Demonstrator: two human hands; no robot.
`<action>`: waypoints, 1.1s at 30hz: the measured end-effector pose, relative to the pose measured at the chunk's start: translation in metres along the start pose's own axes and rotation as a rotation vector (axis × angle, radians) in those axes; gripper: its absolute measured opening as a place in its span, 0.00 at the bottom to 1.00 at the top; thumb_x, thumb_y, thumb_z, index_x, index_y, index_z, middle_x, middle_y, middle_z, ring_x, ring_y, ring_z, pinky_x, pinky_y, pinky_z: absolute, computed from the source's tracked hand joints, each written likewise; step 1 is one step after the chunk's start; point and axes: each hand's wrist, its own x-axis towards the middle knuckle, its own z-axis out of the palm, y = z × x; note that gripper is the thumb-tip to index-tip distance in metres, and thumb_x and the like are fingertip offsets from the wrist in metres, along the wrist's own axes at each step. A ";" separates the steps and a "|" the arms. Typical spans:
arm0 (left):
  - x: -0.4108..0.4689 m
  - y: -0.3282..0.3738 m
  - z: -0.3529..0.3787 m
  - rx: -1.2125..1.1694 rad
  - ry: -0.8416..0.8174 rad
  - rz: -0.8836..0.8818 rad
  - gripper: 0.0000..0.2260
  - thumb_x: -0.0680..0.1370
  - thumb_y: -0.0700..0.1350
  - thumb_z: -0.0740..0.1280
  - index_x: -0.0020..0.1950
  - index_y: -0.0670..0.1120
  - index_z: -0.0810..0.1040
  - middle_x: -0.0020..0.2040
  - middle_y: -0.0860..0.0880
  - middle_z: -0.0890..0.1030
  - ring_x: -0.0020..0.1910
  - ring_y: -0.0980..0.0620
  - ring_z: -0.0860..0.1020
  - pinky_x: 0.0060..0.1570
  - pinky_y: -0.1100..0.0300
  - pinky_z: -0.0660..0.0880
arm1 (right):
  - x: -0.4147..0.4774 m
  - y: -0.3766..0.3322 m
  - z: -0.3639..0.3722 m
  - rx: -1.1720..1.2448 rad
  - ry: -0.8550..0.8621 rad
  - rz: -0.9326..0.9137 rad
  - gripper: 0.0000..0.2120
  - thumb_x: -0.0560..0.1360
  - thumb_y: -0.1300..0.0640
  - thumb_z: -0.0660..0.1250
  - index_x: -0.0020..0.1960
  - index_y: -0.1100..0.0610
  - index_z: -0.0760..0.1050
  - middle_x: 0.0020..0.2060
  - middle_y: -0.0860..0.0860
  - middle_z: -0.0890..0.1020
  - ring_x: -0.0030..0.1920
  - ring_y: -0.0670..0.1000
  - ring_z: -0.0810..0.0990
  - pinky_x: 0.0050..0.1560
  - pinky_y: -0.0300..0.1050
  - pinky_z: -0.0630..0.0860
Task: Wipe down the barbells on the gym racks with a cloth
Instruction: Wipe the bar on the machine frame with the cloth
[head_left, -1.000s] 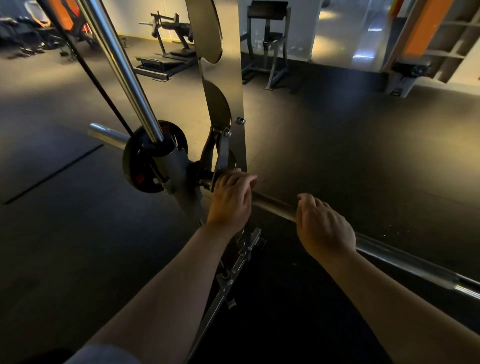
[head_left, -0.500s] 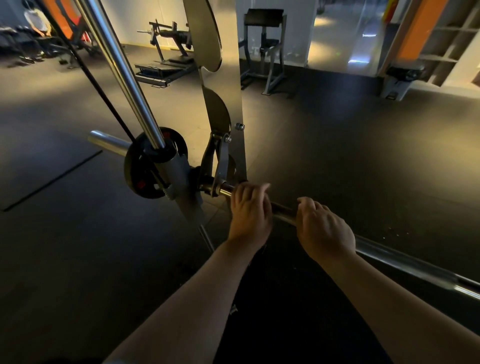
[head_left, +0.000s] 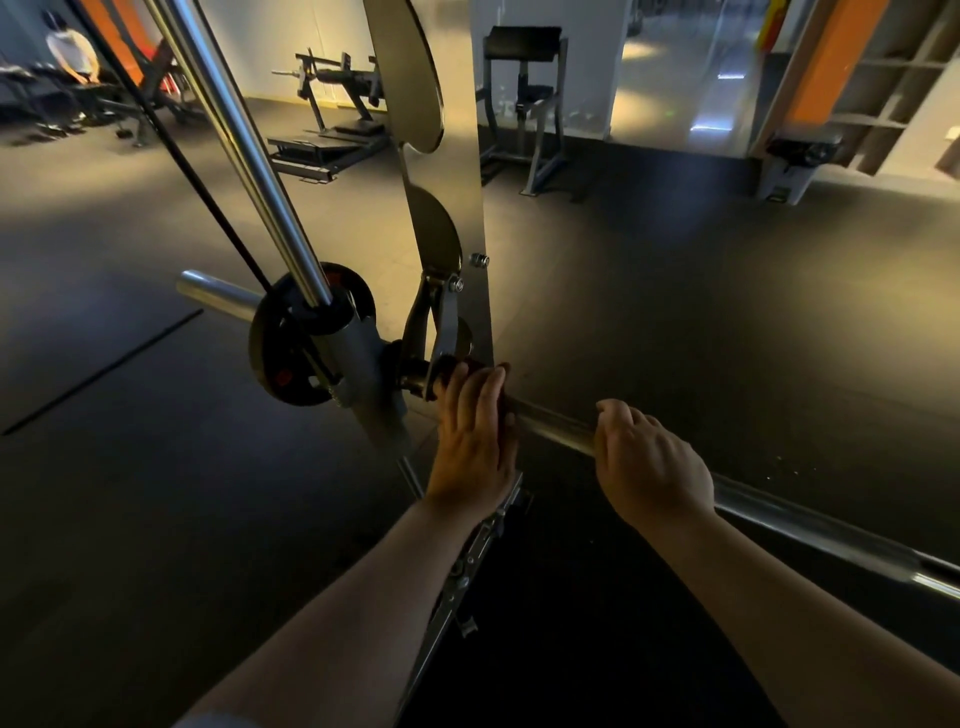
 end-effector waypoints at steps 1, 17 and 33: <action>-0.003 -0.005 0.001 0.016 0.003 0.011 0.23 0.85 0.52 0.52 0.79 0.46 0.61 0.78 0.45 0.61 0.81 0.47 0.51 0.78 0.46 0.52 | 0.000 -0.001 0.000 0.002 -0.001 -0.006 0.15 0.86 0.50 0.53 0.70 0.52 0.69 0.56 0.48 0.82 0.52 0.47 0.82 0.42 0.38 0.68; 0.010 0.030 0.005 0.018 -0.007 0.000 0.19 0.83 0.50 0.52 0.69 0.48 0.74 0.68 0.48 0.75 0.77 0.49 0.61 0.75 0.42 0.62 | 0.001 0.002 0.001 0.019 -0.016 -0.001 0.12 0.85 0.51 0.56 0.66 0.51 0.69 0.51 0.47 0.81 0.47 0.45 0.81 0.39 0.36 0.68; 0.007 0.053 -0.006 0.172 -0.188 -0.077 0.28 0.80 0.59 0.48 0.78 0.52 0.64 0.78 0.50 0.66 0.82 0.49 0.48 0.79 0.42 0.53 | 0.002 0.006 -0.008 0.041 -0.067 -0.103 0.11 0.83 0.53 0.61 0.65 0.52 0.68 0.56 0.49 0.81 0.54 0.48 0.82 0.48 0.39 0.76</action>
